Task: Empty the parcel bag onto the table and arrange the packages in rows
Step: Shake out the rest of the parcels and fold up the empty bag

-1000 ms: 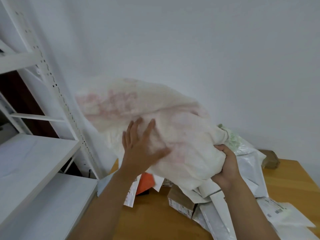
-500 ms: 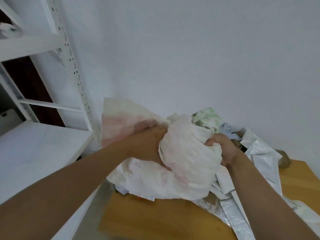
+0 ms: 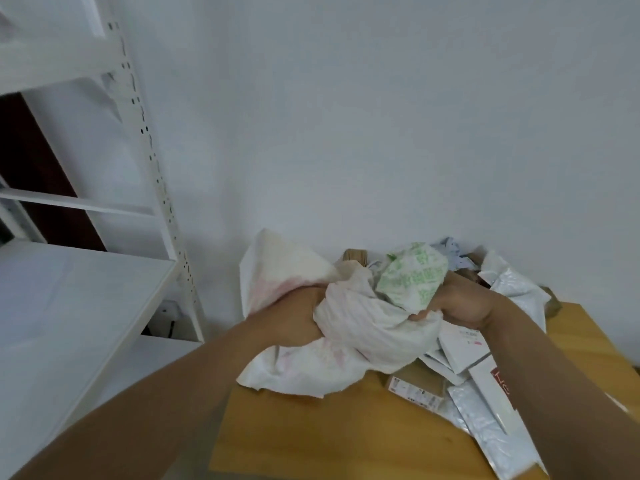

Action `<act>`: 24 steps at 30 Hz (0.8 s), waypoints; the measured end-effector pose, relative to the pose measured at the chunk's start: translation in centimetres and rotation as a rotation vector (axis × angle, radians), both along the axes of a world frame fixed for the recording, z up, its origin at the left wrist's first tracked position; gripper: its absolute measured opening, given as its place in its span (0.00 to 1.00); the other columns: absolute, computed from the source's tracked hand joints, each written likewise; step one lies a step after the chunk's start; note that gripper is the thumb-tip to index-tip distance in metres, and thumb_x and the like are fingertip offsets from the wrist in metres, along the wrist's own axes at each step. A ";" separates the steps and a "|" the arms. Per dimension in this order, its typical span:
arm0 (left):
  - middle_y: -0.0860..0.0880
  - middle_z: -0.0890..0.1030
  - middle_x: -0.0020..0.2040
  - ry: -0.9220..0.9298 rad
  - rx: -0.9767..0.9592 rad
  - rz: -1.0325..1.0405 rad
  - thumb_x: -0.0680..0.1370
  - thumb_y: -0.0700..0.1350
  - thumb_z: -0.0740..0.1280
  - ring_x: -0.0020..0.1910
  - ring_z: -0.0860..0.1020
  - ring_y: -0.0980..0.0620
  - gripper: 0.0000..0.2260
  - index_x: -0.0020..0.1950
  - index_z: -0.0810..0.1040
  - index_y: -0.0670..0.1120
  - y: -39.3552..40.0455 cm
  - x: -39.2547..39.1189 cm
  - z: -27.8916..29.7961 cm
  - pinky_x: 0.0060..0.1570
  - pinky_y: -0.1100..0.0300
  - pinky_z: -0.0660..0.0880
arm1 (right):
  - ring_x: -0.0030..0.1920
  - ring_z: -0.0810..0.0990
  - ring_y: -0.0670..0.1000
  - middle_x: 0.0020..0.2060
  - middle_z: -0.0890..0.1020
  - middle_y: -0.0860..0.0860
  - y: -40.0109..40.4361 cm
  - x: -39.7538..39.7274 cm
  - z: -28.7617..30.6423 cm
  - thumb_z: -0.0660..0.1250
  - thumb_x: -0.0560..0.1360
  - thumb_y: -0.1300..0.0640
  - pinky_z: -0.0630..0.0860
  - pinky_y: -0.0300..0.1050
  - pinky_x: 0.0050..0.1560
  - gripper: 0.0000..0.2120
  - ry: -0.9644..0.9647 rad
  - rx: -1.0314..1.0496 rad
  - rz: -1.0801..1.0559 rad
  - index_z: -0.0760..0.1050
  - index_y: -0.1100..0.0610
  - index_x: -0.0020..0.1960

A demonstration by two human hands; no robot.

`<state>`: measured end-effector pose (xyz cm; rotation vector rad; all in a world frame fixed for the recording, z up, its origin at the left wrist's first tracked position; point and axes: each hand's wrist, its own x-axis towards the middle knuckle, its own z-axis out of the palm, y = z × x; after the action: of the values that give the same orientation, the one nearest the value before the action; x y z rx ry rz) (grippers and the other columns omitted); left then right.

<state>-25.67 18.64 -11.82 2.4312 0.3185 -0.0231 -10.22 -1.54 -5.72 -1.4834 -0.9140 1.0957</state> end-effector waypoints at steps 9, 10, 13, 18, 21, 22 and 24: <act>0.67 0.75 0.58 -0.197 -0.353 -0.006 0.66 0.53 0.79 0.56 0.73 0.71 0.35 0.66 0.64 0.61 -0.2 1.5 -0.5 0.53 0.71 0.72 | 0.44 0.85 0.57 0.44 0.85 0.57 0.1 -0.4 -3.3 0.82 0.39 0.54 0.82 0.48 0.42 0.32 0.387 0.103 -0.262 0.86 0.58 0.44; 0.67 0.74 0.57 -0.232 -0.315 0.006 0.65 0.54 0.80 0.55 0.73 0.72 0.36 0.66 0.64 0.61 -0.4 1.5 -0.6 0.53 0.71 0.72 | 0.44 0.84 0.56 0.44 0.85 0.56 0.1 -0.2 -3.3 0.81 0.41 0.54 0.82 0.48 0.43 0.30 0.379 0.106 -0.288 0.86 0.57 0.44; 0.56 0.73 0.64 -0.419 0.004 0.221 0.69 0.60 0.75 0.63 0.71 0.59 0.33 0.69 0.66 0.53 -0.4 1.1 -1.2 0.62 0.58 0.72 | 0.47 0.83 0.57 0.44 0.84 0.56 -0.6 1.0 -3.8 0.79 0.47 0.52 0.80 0.49 0.49 0.27 0.458 0.209 -0.494 0.85 0.57 0.46; 0.47 0.70 0.66 -0.633 0.213 0.531 0.72 0.66 0.65 0.67 0.66 0.48 0.31 0.69 0.66 0.50 -0.7 0.3 -3.4 0.66 0.53 0.64 | 0.58 0.80 0.56 0.54 0.82 0.53 -1.2 2.6 -5.1 0.63 0.70 0.53 0.77 0.52 0.58 0.17 0.731 0.502 -0.848 0.79 0.54 0.57; 0.49 0.69 0.67 -0.336 -0.732 0.727 0.61 0.74 0.69 0.66 0.69 0.47 0.45 0.72 0.65 0.53 -1.9 1.5 -3.4 0.68 0.48 0.66 | 0.64 0.78 0.57 0.63 0.80 0.54 -0.2 1.3 -5.5 0.63 0.70 0.54 0.75 0.54 0.63 0.27 0.776 0.658 -0.852 0.74 0.56 0.69; 0.49 0.70 0.68 -0.218 -1.099 0.695 0.57 0.76 0.68 0.67 0.70 0.46 0.47 0.71 0.66 0.55 -1.8 2.1 -3.4 0.68 0.44 0.65 | 0.65 0.77 0.58 0.64 0.79 0.54 0.2 0.8 -6.1 0.63 0.70 0.53 0.72 0.55 0.66 0.27 0.803 0.668 -0.843 0.74 0.56 0.69; 0.47 0.73 0.68 -0.100 -1.511 0.462 0.57 0.78 0.65 0.68 0.71 0.43 0.45 0.69 0.70 0.56 -2.2 2.2 -2.7 0.71 0.39 0.61 | 0.68 0.74 0.59 0.65 0.78 0.55 1.0 -1.0 -6.4 0.59 0.74 0.53 0.66 0.57 0.71 0.23 0.839 0.646 -0.820 0.76 0.56 0.67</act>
<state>-23.43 16.42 -14.55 0.8366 0.5391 0.0473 -11.26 -0.50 -12.15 -0.6128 0.0005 0.5933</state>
